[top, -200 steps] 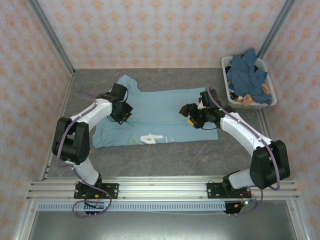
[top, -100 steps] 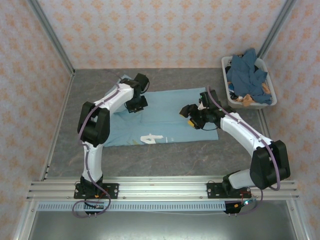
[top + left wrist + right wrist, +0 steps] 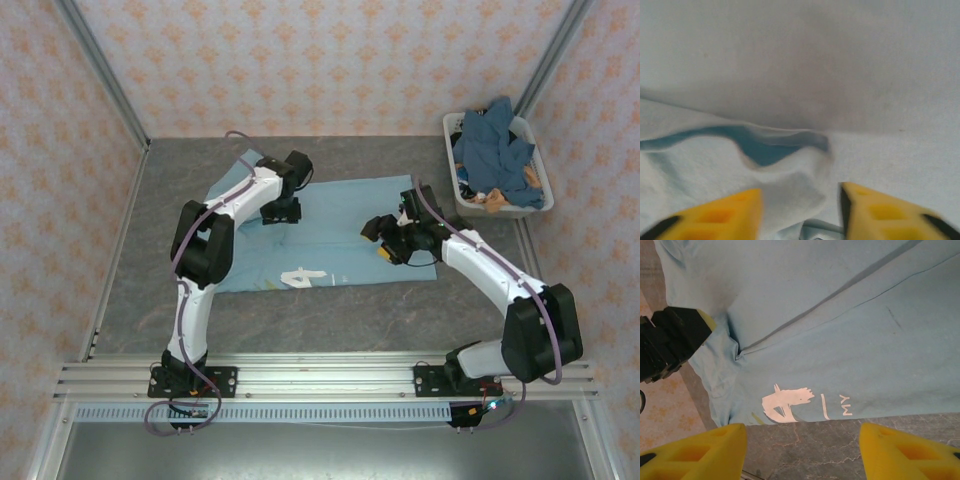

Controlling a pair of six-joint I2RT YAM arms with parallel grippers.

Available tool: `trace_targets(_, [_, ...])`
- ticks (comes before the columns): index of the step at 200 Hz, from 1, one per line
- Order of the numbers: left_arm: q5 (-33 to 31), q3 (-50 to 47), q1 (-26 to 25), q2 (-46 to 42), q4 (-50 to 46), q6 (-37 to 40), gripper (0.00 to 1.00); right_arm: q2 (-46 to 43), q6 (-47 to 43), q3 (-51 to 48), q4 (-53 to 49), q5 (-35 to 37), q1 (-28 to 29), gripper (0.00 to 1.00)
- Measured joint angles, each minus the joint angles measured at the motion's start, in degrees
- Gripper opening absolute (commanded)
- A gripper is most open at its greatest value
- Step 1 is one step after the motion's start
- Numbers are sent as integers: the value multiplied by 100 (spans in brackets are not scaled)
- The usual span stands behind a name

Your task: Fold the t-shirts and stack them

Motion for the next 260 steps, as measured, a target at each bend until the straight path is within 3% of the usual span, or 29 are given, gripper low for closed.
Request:
trace_targets(32, [197,-944,225,-970,529,-433,68,0,26,-2,7,-28,0,62])
trace_targets(57, [734,-2212,1032,-2170,1296,-1255,72,0,61,-33,136,-173,0,64])
trace_targets(75, [1054,-2612,1617,-2404,1762,-1818,75,0,74,-39,278,-306,37,66])
trace_targets(118, [1746,-2723,1814,-1834,2621,-2940,76,264,17,160,459,-511,376,66])
trace_targets(158, [1926,-2566,1786,-1244,2544,-3517,74,492,17,330,531,-516,426,66])
trace_targets(260, [1447,-483,1869,55,1836,-2817,55,581,15,380,531,-514,426,65])
